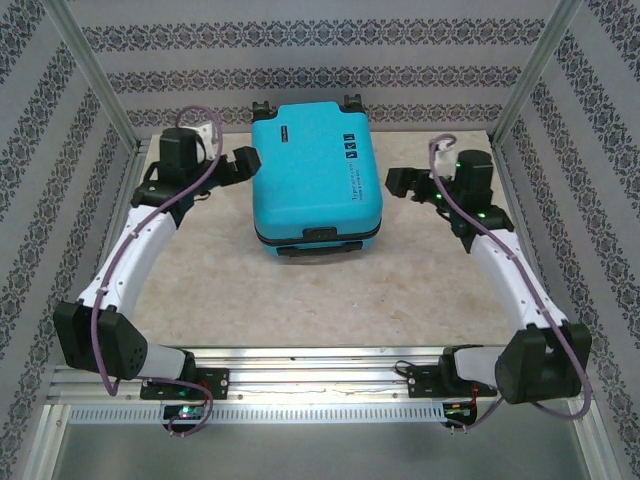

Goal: Pack the luggage

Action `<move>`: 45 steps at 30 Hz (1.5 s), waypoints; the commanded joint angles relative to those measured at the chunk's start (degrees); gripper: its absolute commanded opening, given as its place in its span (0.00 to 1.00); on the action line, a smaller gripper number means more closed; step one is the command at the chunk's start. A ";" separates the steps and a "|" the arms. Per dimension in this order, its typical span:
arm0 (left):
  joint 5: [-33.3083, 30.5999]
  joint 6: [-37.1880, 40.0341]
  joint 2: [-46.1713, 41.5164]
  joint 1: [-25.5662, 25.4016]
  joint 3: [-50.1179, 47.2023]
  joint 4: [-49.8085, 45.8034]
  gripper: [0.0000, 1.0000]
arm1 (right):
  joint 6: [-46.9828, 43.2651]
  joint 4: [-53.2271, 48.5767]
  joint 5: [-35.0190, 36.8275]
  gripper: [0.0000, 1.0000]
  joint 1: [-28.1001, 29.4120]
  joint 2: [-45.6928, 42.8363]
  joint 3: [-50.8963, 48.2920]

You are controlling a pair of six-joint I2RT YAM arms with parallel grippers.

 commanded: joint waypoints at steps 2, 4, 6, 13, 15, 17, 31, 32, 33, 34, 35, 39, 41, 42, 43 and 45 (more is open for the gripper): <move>-4.22 6.68 -1.21 1.59 3.24 -10.11 1.00 | -1.39 -4.71 1.79 0.98 -4.64 -3.87 -2.77; -9.94 8.29 -1.21 1.89 3.99 -13.45 1.00 | -1.09 -4.93 3.32 0.98 -6.45 -5.97 -4.02; -17.73 9.33 -1.65 1.96 3.99 -15.61 1.00 | -0.76 -5.64 7.39 0.98 -7.97 -8.12 -5.06; -32.86 11.79 -6.33 2.29 -7.12 -6.05 1.00 | 0.73 -7.21 20.25 0.98 -9.91 -13.90 -9.49; -35.71 12.07 -8.51 2.65 -12.91 0.24 1.00 | 2.34 -7.02 25.53 0.98 -9.91 -15.37 -11.05; -36.40 12.56 -10.51 3.43 -18.36 5.99 1.00 | 3.55 -6.11 31.64 0.98 -9.91 -17.02 -13.00; -33.28 17.81 -5.98 6.57 -49.10 49.26 1.00 | -8.40 20.65 23.75 0.98 -9.82 -15.47 -28.30; -32.69 17.93 -4.77 6.63 -49.75 51.03 1.00 | -8.59 20.92 24.05 0.98 -9.82 -14.46 -28.41; -32.04 18.01 -3.68 6.68 -50.60 53.91 1.00 | -8.79 21.11 24.25 0.98 -9.80 -12.99 -28.26; -31.15 18.75 -2.57 6.66 -51.30 56.18 1.00 | -9.17 21.49 23.52 0.98 -9.73 -11.26 -28.03; -30.82 18.99 -1.82 6.63 -51.53 56.99 1.00 | -9.85 21.70 22.23 0.98 -9.73 -9.71 -27.69; -30.05 21.19 2.98 6.65 -53.09 64.87 1.00 | -14.93 23.74 20.48 0.98 -7.21 -2.06 -26.87; -28.69 21.89 6.04 6.64 -53.73 69.08 1.00 | -17.48 26.43 23.14 0.98 -4.86 1.27 -27.12; -28.83 22.50 9.06 6.73 -54.14 73.74 1.00 | -17.90 28.95 23.59 0.98 -3.99 3.07 -27.59; -25.30 22.97 9.27 6.71 -53.80 72.11 1.00 | -17.38 32.86 23.12 0.98 -3.74 4.86 -28.57; -23.52 24.22 11.71 6.76 -55.53 77.94 1.00 | -15.65 40.34 20.76 0.98 -4.06 9.51 -30.08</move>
